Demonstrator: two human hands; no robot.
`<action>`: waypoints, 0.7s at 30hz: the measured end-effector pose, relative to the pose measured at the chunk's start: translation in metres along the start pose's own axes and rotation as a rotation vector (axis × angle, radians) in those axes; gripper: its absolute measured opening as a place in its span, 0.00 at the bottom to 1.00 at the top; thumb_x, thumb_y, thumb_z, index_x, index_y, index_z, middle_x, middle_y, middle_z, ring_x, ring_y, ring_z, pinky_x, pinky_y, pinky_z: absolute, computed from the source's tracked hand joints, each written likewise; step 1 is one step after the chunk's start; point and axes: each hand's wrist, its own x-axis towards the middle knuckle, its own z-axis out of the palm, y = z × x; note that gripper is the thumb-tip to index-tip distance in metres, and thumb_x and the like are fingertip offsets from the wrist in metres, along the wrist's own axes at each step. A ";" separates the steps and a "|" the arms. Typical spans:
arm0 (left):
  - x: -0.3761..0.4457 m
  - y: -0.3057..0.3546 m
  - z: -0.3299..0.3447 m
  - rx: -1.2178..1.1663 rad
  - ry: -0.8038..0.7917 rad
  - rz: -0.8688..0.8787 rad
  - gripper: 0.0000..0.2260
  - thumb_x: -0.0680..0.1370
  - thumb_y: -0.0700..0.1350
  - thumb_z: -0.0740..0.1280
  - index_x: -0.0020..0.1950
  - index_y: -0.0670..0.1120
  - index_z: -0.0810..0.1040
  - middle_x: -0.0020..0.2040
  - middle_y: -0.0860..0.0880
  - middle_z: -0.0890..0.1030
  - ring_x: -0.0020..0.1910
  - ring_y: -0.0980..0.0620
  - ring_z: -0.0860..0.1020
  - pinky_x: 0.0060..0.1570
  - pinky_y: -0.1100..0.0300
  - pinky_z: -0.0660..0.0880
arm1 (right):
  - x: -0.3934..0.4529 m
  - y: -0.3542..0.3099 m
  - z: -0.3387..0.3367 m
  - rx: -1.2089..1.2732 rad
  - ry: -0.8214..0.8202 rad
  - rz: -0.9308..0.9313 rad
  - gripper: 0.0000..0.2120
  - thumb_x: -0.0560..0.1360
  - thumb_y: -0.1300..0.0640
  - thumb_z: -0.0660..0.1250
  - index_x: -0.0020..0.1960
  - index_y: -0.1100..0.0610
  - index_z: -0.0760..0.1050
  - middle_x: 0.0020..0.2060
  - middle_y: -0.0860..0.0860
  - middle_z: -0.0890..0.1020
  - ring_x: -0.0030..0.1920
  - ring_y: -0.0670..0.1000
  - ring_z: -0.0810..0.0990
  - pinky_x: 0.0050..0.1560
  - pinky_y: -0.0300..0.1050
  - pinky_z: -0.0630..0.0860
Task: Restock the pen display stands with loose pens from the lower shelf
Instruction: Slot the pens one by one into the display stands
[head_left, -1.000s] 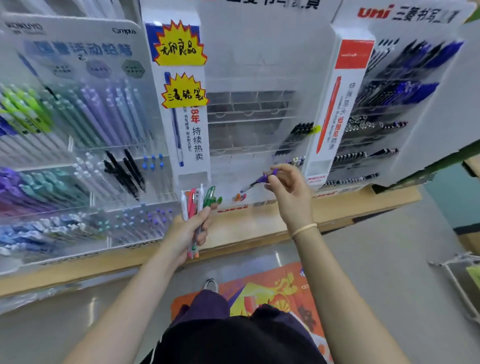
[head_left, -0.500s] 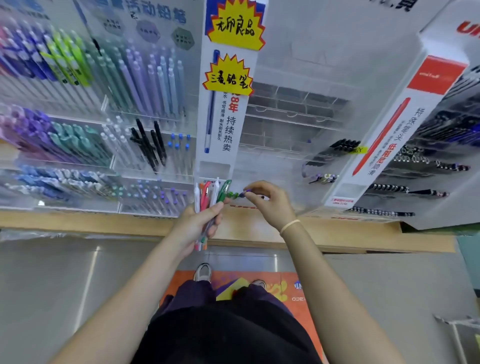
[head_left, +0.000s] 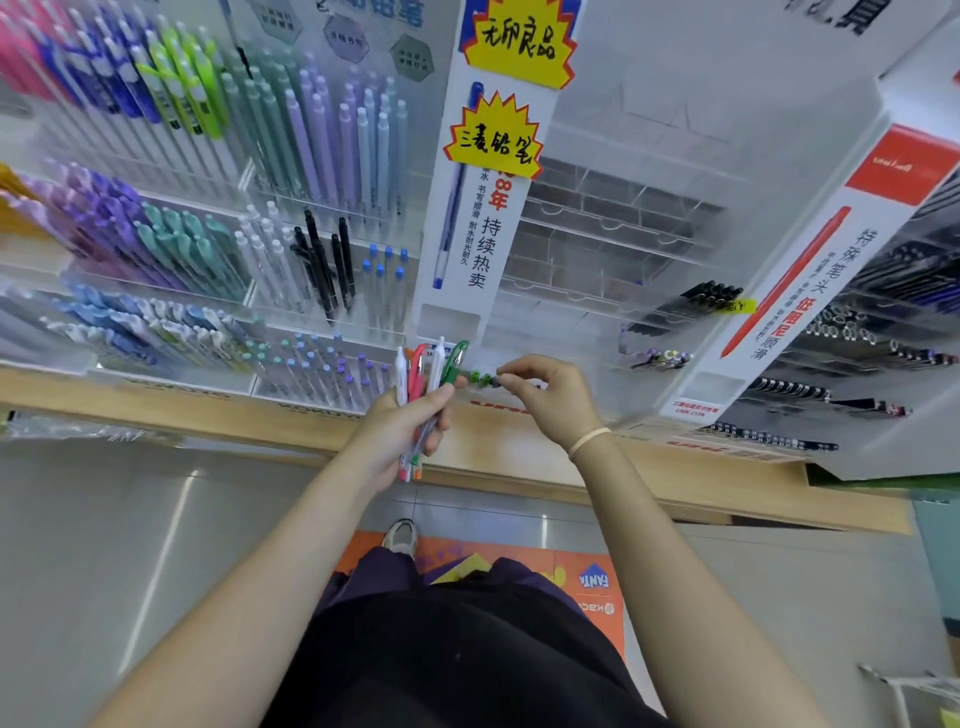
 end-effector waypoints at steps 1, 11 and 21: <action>0.000 0.000 -0.001 -0.007 0.002 0.003 0.11 0.73 0.50 0.71 0.53 0.48 0.86 0.32 0.47 0.76 0.24 0.53 0.70 0.24 0.64 0.67 | 0.001 0.000 0.003 -0.025 -0.009 0.011 0.03 0.75 0.60 0.72 0.45 0.52 0.83 0.40 0.43 0.84 0.42 0.37 0.79 0.47 0.29 0.71; -0.004 -0.004 -0.014 -0.009 -0.009 -0.012 0.17 0.74 0.50 0.71 0.60 0.43 0.82 0.33 0.48 0.76 0.24 0.54 0.70 0.25 0.64 0.68 | 0.010 0.003 0.008 -0.059 -0.002 0.043 0.06 0.74 0.61 0.72 0.42 0.51 0.80 0.41 0.48 0.84 0.43 0.46 0.81 0.52 0.42 0.77; -0.006 -0.006 -0.014 0.006 -0.015 -0.028 0.15 0.76 0.48 0.70 0.60 0.43 0.82 0.33 0.48 0.76 0.24 0.54 0.70 0.25 0.63 0.67 | 0.009 -0.001 0.012 -0.120 0.013 0.032 0.04 0.74 0.59 0.73 0.42 0.52 0.81 0.40 0.49 0.85 0.43 0.48 0.81 0.47 0.36 0.73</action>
